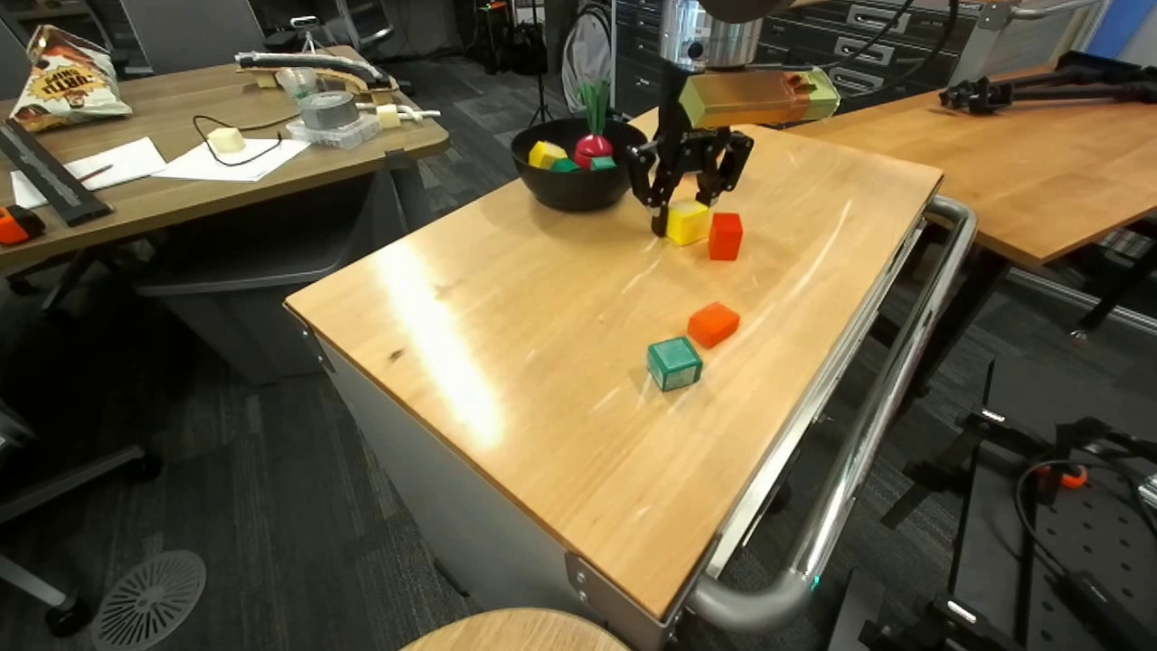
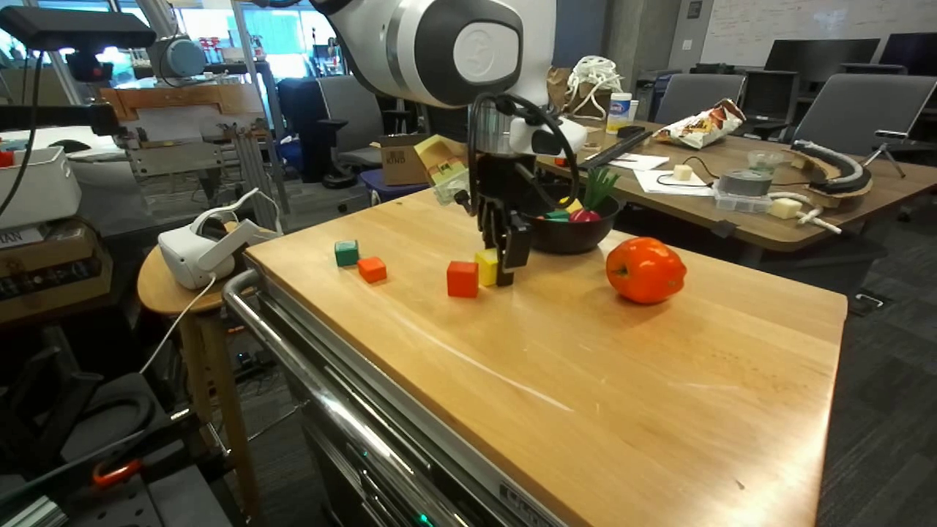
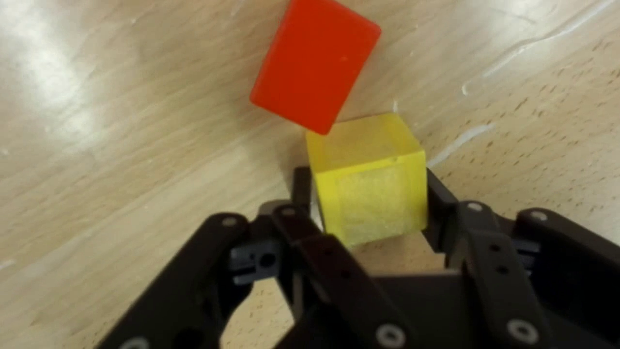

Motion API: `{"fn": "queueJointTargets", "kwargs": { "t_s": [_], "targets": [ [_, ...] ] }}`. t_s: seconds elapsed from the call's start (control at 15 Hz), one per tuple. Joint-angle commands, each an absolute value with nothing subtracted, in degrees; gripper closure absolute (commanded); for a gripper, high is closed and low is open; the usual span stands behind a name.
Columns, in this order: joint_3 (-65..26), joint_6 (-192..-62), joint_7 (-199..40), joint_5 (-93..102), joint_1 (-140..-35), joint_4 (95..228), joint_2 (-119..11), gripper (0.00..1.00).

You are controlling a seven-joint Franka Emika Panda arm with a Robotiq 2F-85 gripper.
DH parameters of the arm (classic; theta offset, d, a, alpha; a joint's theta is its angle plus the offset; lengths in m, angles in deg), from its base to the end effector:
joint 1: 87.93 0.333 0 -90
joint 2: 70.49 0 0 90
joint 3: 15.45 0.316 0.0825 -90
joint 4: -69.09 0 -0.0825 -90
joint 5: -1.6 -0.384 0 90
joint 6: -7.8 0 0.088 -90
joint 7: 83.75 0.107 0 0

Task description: Place the toys in the black bowl then put the apple at the left back corner of the trolley

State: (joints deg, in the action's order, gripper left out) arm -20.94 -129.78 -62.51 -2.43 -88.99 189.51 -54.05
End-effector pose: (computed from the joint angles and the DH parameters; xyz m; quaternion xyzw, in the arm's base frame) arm 0.5771 -0.0648 0.2838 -0.9647 0.2631 -0.0058 0.0112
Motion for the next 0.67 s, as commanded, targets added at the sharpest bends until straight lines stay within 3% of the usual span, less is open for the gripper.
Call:
{"fn": "queueJointTargets", "kwargs": {
  "t_s": [0.0,0.6],
  "targets": [
    [-20.43,-129.74,-66.28,-4.65,-90.36,189.67,-55.22,0.78],
    [-21.04,-136.16,-60.11,13.52,-85.77,186.37,-65.07,0.78]
  ]
}}
